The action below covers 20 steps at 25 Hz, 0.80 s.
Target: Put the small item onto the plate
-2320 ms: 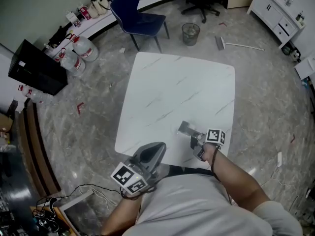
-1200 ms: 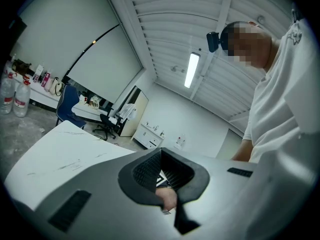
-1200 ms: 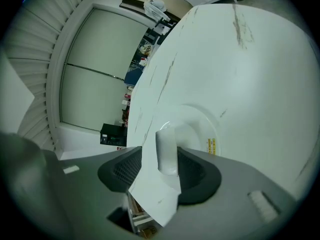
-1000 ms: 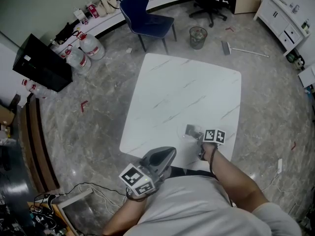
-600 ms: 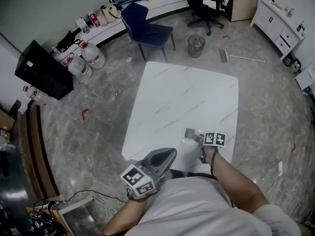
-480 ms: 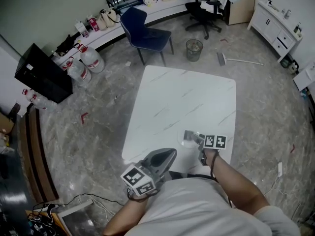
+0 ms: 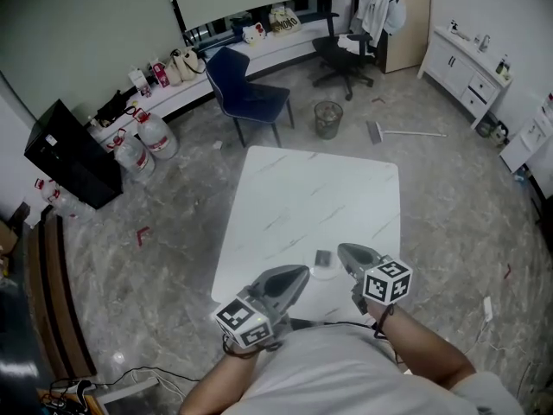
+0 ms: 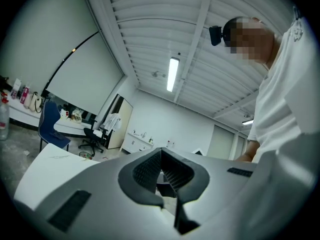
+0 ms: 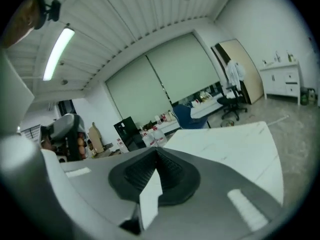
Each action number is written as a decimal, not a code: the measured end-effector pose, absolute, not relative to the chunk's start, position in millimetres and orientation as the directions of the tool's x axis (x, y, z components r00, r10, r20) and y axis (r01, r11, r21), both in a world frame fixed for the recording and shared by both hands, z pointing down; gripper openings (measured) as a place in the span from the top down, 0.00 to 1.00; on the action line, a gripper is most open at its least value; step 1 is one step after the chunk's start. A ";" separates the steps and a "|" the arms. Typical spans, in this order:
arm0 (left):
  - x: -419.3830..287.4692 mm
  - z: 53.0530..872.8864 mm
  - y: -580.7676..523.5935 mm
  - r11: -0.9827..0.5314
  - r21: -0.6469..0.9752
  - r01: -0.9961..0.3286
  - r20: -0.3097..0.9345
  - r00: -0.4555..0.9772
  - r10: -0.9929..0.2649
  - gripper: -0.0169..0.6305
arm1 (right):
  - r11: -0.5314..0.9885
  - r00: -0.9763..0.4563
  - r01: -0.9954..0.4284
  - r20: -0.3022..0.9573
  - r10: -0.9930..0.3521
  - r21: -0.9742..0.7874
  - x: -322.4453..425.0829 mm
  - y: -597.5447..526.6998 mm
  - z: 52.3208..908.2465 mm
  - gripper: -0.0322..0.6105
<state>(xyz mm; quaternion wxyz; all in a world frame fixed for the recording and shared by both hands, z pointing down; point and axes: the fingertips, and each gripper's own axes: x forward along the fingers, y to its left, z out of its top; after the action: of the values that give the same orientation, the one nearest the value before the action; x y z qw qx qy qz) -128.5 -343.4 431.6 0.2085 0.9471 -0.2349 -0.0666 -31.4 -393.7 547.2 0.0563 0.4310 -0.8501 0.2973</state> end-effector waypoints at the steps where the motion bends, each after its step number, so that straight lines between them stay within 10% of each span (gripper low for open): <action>1: -128.8 427.9 -343.7 -0.808 0.417 -0.416 -0.033 0.882 -0.471 0.96 | 0.490 -0.627 -0.768 0.324 -0.709 -0.413 -36.1 -389.9 529.2 0.95; 20: -125.5 355.3 -362.8 -0.806 0.267 -0.529 -0.060 0.826 -0.561 0.97 | 0.682 -0.684 -0.728 0.010 -0.730 -0.066 -73.0 -343.1 351.5 0.95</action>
<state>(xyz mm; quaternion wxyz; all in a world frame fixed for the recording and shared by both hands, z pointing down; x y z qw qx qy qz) -125.5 -362.8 355.3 0.1202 0.9478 -0.2874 -0.0679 -73.0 -343.1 351.5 -0.0086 0.3975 -0.9170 0.0323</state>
